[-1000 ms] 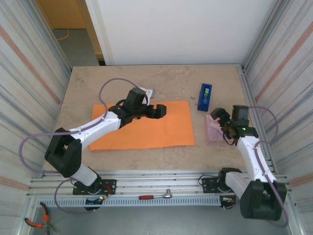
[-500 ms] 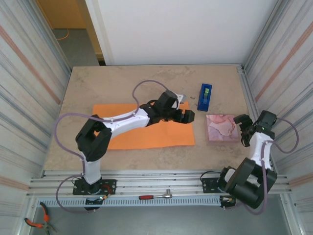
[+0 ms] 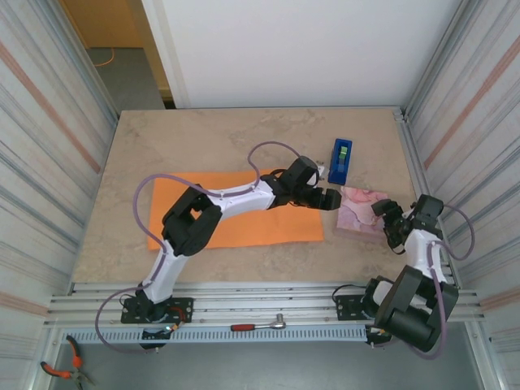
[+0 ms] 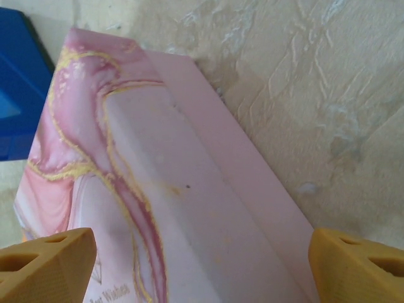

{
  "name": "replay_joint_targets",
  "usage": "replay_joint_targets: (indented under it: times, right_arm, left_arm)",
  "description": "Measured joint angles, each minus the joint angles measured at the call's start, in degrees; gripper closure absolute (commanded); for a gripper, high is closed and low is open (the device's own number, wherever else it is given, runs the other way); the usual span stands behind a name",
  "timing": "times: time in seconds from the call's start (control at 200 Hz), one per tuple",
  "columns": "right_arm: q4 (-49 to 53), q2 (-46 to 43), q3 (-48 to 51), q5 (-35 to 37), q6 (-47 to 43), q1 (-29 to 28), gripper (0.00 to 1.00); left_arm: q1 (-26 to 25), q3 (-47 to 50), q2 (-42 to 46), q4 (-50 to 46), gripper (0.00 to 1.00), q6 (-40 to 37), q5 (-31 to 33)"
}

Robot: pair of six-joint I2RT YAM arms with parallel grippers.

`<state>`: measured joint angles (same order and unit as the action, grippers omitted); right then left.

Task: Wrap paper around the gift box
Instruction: Pick up the gift box from the middle-right of the table.

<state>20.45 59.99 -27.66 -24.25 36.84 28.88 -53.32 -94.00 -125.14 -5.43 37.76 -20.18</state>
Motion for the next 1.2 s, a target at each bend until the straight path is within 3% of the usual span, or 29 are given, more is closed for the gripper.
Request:
replay_joint_targets:
  times: [0.22, 0.722, 0.842, 0.977, 1.052, 1.198]
  right_arm:
    - [0.3, -1.5, 0.3, 1.2, -0.1, 0.0, 0.08]
    - [-2.6, 4.5, -0.8, 0.8, -1.4, 0.0, 0.15]
    - [-3.0, 4.5, -0.8, 0.2, -1.5, 0.0, 0.22]
    - [-3.4, 4.1, -0.8, -1.0, -1.9, 0.2, 0.4]
    - [-3.1, 2.8, -0.8, -1.4, -2.0, 0.4, 0.49]
    - [-1.0, -3.0, -0.8, -2.4, -1.0, -0.2, 0.55]
  left_arm:
    - [0.0, -2.0, -2.7, -1.0, 0.17, 0.7, -1.0]
    - [-2.0, -11.6, -10.0, -2.1, 0.26, 2.1, -3.0]
    - [-2.3, -13.2, -11.5, -2.0, 0.35, 2.6, -4.1]
    - [-2.2, -14.4, -12.1, -1.9, 0.47, 3.0, -5.0]
    - [-1.9, -14.5, -12.1, -1.8, 0.49, 2.9, -5.4]
    - [-1.1, -13.0, -10.7, -1.5, 0.5, 2.6, -5.8]
